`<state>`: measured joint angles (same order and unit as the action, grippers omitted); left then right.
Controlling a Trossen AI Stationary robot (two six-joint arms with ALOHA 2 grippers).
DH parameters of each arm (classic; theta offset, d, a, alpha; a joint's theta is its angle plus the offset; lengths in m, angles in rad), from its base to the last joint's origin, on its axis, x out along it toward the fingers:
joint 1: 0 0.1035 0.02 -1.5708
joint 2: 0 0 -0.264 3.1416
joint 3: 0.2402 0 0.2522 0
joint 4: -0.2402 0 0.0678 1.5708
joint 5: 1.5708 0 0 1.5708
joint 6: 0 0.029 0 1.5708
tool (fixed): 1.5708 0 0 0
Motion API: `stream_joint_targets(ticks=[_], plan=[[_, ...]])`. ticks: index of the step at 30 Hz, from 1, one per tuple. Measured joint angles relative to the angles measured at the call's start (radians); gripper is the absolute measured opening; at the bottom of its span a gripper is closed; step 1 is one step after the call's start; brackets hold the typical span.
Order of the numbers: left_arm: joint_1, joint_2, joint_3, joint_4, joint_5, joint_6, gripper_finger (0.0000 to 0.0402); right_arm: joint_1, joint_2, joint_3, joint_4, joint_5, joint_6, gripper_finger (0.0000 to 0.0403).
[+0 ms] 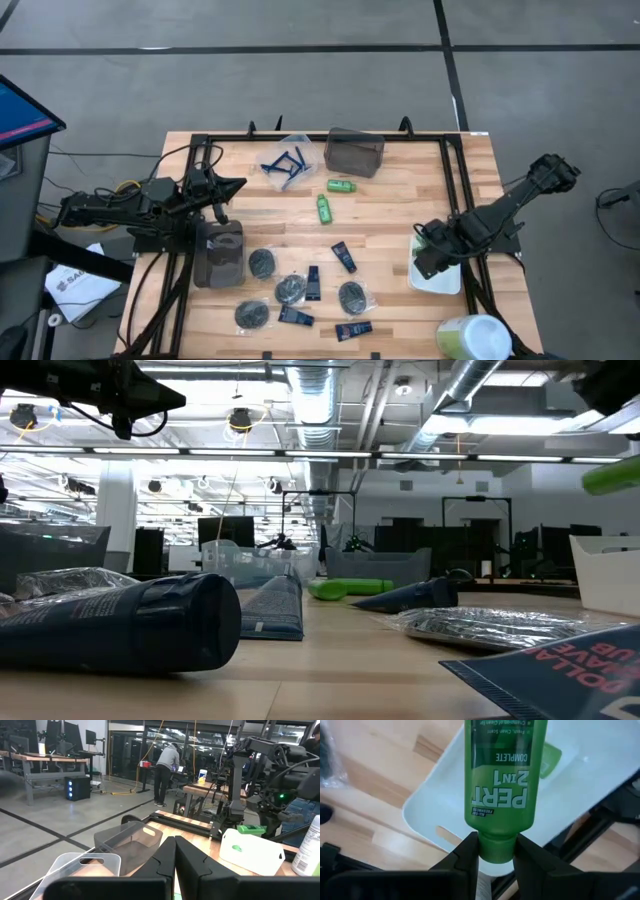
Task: Pick & Place Travel size toiletries
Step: Put the green shampoo into the white bin
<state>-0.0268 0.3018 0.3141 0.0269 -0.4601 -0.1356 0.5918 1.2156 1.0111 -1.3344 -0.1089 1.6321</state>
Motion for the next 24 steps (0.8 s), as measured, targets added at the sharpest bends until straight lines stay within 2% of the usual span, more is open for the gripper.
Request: stream_joint_targets(ticks=[8, 12, 24], plan=[[0.000, 0.000, 0.000, 0.000, 0.000, 0.000, 0.0000, 0.051, 0.017, -0.017, 0.016, -0.001, 0.093, 0.0084], [0.000, 0.000, 0.000, 0.000, 0.000, 0.000, 0.0000, 0.058, 0.051, -0.035, 0.045, -0.046, 0.096, 0.0084], [0.000, 0.000, 0.000, 0.000, 0.000, 0.002, 0.0000, 0.063, 0.208, -0.036, 0.093, -0.111, -0.025, 0.0091]])
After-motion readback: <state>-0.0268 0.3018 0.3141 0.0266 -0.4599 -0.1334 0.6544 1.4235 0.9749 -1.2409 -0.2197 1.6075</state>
